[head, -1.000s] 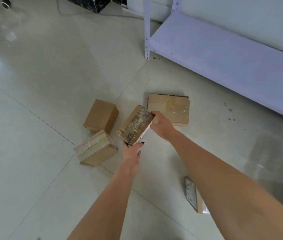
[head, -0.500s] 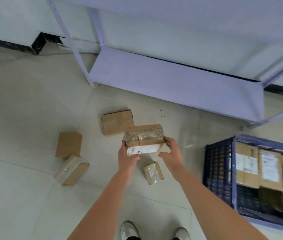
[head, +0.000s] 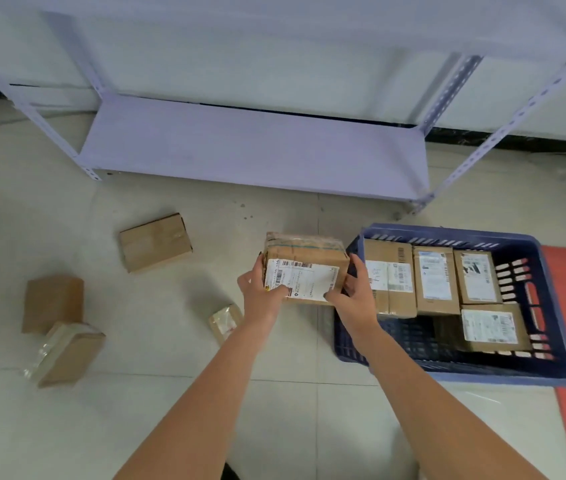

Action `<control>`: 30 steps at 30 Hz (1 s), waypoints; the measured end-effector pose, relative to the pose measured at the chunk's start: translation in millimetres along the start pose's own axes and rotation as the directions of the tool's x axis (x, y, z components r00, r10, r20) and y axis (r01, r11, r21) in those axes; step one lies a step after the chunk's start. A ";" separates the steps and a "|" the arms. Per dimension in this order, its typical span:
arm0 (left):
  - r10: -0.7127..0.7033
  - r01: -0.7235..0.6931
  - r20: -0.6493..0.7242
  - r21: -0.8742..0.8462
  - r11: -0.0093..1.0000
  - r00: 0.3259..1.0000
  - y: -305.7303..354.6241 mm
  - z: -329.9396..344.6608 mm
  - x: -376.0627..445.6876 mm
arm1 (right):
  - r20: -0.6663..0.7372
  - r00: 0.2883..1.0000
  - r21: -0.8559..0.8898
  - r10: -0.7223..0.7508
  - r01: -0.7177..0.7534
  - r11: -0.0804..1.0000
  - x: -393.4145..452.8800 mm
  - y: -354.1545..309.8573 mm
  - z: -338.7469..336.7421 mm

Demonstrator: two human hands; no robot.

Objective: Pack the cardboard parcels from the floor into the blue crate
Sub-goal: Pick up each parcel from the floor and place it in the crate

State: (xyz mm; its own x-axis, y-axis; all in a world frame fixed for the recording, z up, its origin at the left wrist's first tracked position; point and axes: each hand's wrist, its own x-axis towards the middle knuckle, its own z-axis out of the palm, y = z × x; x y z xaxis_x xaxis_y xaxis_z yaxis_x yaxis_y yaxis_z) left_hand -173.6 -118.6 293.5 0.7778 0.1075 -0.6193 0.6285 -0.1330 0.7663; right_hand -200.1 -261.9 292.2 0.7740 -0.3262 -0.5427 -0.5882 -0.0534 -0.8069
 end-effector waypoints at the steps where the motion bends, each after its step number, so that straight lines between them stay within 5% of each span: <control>1: -0.005 0.005 0.009 -0.005 1.000 1.000 1.3 14.8 -7.1 | -0.014 1.000 0.008 -0.001 0.001 1.000 0.1 2.1 -17.1; 9: 0.184 -0.184 0.041 -0.019 0.983 0.982 19.7 153.3 -65.5 | 0.015 1.000 -0.075 0.016 -0.015 0.997 11.9 9.0 -166.3; 20: 0.030 -0.040 0.093 0.106 0.994 0.995 0.3 312.6 -108.6 | 0.066 0.996 -0.202 0.068 -0.053 0.978 42.4 46.1 -345.6; 30: -0.120 0.094 0.071 0.291 0.952 0.990 -59.7 340.5 -107.7 | 0.142 0.980 -0.230 0.140 -0.105 0.968 55.5 109.7 -372.7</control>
State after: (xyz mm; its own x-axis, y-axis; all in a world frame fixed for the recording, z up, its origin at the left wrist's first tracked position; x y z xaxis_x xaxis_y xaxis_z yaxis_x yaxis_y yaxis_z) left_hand -294.9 -457.7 256.2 0.6950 0.0519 -0.7172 0.6717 -0.4029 0.6217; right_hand -308.9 -637.7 260.5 0.7096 -0.1935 -0.6775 -0.7040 -0.2342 -0.6705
